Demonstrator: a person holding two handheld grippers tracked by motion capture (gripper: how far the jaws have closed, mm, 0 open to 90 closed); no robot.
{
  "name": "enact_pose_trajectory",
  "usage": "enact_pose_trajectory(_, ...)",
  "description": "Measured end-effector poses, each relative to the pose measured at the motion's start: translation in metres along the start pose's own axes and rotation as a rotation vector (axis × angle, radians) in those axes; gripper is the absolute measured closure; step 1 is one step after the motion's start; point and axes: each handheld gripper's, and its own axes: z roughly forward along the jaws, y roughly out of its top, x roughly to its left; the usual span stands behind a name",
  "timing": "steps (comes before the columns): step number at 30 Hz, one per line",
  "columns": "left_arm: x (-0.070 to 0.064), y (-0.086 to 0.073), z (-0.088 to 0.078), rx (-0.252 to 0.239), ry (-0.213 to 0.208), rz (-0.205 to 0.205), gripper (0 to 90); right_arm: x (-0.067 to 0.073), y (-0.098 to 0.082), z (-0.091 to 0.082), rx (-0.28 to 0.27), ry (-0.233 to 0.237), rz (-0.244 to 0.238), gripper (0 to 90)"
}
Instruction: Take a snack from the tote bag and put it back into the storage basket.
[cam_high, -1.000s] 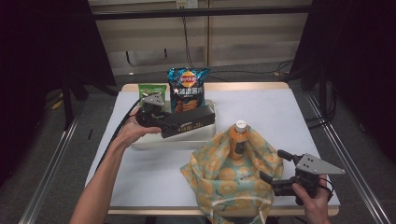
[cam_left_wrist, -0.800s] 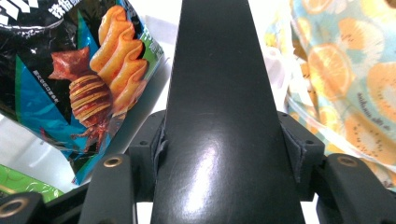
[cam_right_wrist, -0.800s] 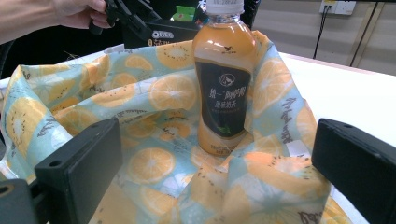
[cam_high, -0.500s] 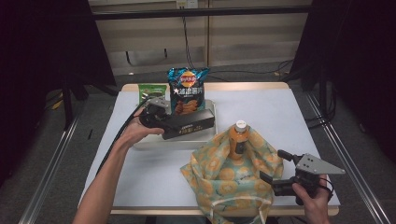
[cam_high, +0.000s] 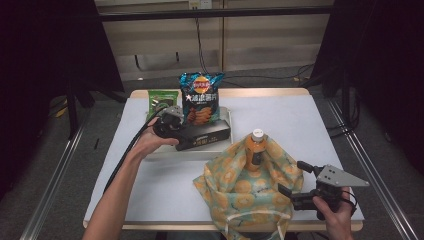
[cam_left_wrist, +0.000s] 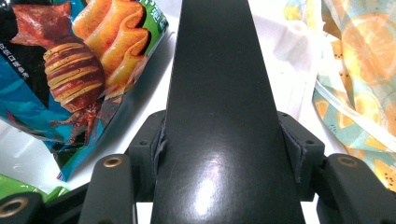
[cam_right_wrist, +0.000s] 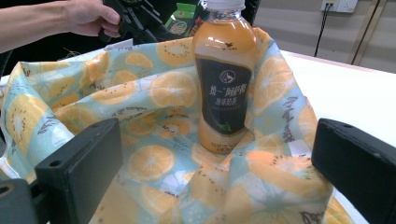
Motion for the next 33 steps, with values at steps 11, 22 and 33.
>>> enact_pose_trajectory(11,0.006,-0.006,0.007,-0.001,-0.019,0.002,42.4,0.0,0.0,0.0,0.008,-0.005,0.002,1.4)
enact_pose_trajectory(22,0.011,-0.012,0.014,0.031,-0.025,-0.016,41.3,0.0,0.0,0.001,0.007,-0.002,0.0,1.4)
enact_pose_trajectory(33,0.01,-0.014,0.019,0.059,-0.007,-0.084,28.3,0.0,0.0,-0.001,0.008,-0.007,0.001,1.4)
